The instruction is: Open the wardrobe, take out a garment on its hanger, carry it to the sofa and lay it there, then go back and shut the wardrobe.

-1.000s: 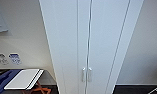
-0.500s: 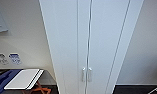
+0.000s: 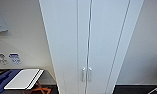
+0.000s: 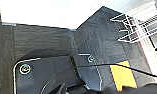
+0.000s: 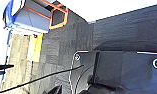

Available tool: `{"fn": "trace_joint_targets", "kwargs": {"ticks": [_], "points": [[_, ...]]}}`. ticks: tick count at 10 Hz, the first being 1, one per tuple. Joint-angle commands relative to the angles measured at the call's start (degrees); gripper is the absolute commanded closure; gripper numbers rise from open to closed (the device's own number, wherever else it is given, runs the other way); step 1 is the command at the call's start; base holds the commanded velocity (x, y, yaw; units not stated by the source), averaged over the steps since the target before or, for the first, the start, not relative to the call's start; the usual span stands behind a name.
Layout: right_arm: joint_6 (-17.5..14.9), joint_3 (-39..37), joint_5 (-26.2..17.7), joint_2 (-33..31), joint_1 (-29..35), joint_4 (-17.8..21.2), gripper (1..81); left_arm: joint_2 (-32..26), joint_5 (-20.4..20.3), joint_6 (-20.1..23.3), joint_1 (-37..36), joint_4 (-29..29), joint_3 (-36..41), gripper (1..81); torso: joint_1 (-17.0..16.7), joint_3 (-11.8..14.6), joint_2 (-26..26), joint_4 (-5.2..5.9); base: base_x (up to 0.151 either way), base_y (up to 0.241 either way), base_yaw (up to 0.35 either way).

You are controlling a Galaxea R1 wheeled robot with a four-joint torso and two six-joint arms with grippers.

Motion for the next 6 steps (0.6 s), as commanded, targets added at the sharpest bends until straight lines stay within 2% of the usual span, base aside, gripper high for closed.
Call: {"fn": "trace_joint_targets", "kwargs": {"ticks": [1,5,6], "points": [[0.28,7.27,-3.82,-5.55,8.20,1.25,1.0,-6.11,2.76,0.01,-6.35,0.02,7.36,1.0,0.00,0.00,0.00,0.00,0.000,0.000,0.000],[0.72,15.27,-4.17,-10.21,15.14,0.99,1.0,-12.98,4.43,-0.17,-13.21,0.19,16.51,1.0,0.02,-0.02,0.04,0.00,0.000,0.000,0.000],[1.42,15.72,-6.45,-10.39,17.51,1.77,1.0,-14.03,4.52,-0.17,-15.14,0.19,17.40,1.0,0.02,-0.05,0.04,0.00,0.000,0.000,0.000]]}}
